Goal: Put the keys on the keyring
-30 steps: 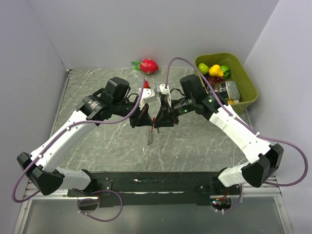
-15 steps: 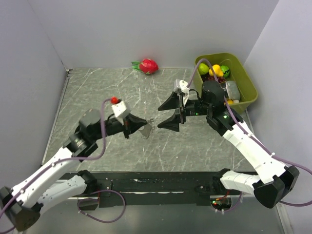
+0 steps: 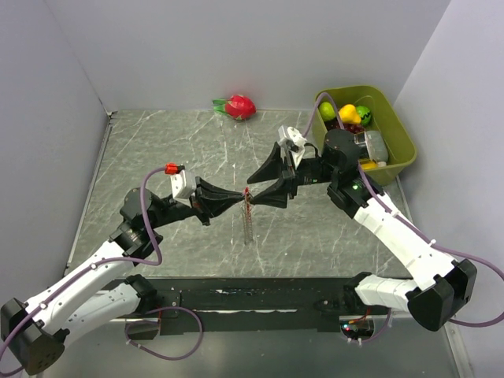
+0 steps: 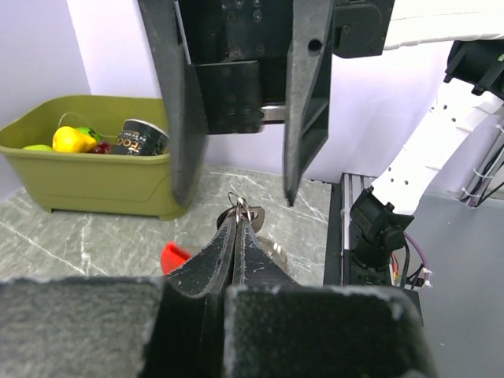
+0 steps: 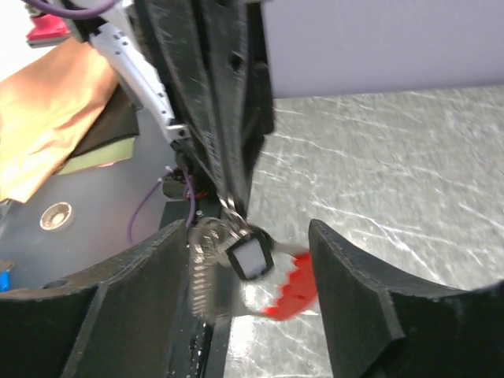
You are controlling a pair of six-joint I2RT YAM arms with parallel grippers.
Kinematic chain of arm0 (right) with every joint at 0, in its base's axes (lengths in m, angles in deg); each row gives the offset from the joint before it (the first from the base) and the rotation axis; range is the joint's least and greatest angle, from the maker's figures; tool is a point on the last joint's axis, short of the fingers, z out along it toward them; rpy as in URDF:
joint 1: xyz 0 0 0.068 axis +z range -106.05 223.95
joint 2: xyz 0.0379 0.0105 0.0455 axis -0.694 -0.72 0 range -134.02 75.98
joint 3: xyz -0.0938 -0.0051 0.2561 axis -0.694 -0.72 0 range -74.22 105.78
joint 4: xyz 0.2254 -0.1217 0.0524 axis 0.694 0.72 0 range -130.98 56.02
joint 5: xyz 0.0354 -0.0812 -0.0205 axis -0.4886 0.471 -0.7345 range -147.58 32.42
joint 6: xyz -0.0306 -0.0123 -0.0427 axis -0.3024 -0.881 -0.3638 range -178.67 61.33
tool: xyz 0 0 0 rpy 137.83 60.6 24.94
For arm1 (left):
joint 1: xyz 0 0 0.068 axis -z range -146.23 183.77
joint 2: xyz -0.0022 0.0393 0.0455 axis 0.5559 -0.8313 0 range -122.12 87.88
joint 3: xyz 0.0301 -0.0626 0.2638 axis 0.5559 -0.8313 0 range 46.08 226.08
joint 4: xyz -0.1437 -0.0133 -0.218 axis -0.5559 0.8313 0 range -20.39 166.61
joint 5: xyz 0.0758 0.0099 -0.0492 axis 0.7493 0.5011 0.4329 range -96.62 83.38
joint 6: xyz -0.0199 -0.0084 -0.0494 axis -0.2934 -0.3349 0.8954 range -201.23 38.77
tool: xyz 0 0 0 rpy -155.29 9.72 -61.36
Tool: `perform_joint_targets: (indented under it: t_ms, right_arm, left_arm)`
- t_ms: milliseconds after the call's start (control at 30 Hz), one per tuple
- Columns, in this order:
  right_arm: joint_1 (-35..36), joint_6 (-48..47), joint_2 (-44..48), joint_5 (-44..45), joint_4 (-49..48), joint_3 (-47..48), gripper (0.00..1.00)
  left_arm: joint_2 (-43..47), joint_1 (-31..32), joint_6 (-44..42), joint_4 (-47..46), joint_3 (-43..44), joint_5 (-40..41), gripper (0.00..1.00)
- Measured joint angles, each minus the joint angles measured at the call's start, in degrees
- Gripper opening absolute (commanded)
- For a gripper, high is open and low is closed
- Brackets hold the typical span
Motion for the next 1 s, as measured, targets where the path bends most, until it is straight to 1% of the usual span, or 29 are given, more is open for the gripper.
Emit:
perform_joint_targets:
  t_ms: [100,167,300,367,600,733,767,833,867,1000]
  right_arm:
    - [0.26,0.44,0.0,-1.14,-0.72,-0.02,0.46]
    - [0.37,0.37,-0.2,-1.64,-0.68,0.0,0.41]
    - [0.46,-0.37,-1.29,-2.1,0.59,0.0,0.35]
    - [0.46,-0.81,-1.84,-2.12,1.55,0.0,0.28]
    - [0.46,-3.65,-2.01,-0.98,4.74,0.0,0.18]
    - [0.46,-4.85,-2.01,-0.63,5.75,0.0,0.15]
    - [0.46,-5.05,-2.01,-0.63,5.84,0.0,0.1]
    - [0.46,-5.33,-2.01,-0.76,6.05,0.0,0.05]
    - [0.48,-5.44,-2.01,-0.94,6.1,0.0,0.01]
    - [1.07,-6.03,-2.01,-1.38,6.21,0.0,0.0]
  left_arm:
    - [-0.5,-0.02,0.0,-0.57,0.0,-0.33,0.01]
    - [-0.5,-0.02,0.0,-1.05,0.0,-0.37,0.01]
    - [-0.5,-0.02,0.04,-1.77,0.02,-0.42,0.01]
    - [-0.5,-0.02,0.07,-1.79,0.02,-0.39,0.01]
    - [-0.35,0.0,0.02,-1.75,0.02,-0.28,0.01]
    - [0.07,-0.02,0.04,-1.7,0.02,0.13,0.01]
    - [0.15,-0.02,0.09,-1.81,0.0,0.28,0.01]
    - [0.17,-0.02,0.17,-2.45,0.0,0.35,0.01]
    - [0.17,-0.02,0.31,-2.82,0.0,0.35,0.01]
    - [0.13,-0.02,1.22,-3.72,-0.07,0.35,0.01]
